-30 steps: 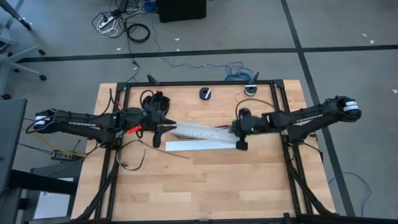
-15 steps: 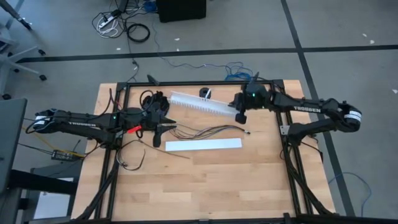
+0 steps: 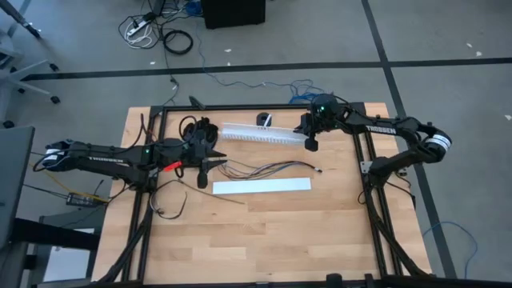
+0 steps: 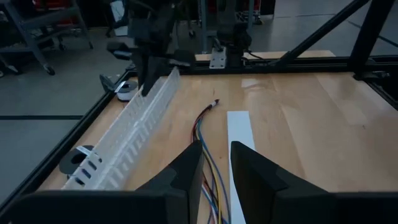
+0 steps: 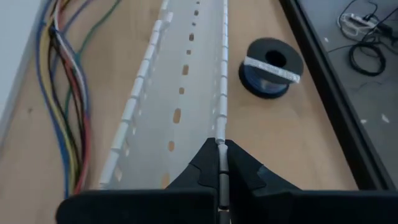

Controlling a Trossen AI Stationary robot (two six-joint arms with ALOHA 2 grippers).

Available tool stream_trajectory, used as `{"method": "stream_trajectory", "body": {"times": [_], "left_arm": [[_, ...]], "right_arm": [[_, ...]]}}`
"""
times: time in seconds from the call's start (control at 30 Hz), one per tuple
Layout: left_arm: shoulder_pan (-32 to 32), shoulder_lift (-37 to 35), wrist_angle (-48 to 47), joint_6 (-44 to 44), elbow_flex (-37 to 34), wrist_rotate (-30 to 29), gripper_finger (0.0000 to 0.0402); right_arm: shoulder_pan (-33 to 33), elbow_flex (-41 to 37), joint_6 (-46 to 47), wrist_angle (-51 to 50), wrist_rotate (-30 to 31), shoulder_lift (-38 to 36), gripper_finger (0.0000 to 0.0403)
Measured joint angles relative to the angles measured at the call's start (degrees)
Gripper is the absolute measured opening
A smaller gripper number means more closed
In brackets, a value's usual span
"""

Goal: Ziptie cables
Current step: Move the white cable duct to the top center of the table

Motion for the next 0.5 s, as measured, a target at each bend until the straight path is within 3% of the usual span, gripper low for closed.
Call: {"method": "stream_trajectory", "body": {"times": [0.3,0.5], "left_arm": [[0.0,0.0,0.0,-0.2,0.0,0.0,0.0078],[0.0,0.0,0.3,-0.2,0.0,-0.1,0.0078]], "right_arm": [[-3.2,0.0,-0.6,1.9,-4.1,6.5,0.0000],[-3.4,0.0,1.2,2.6,0.9,9.4,0.0029]]}}
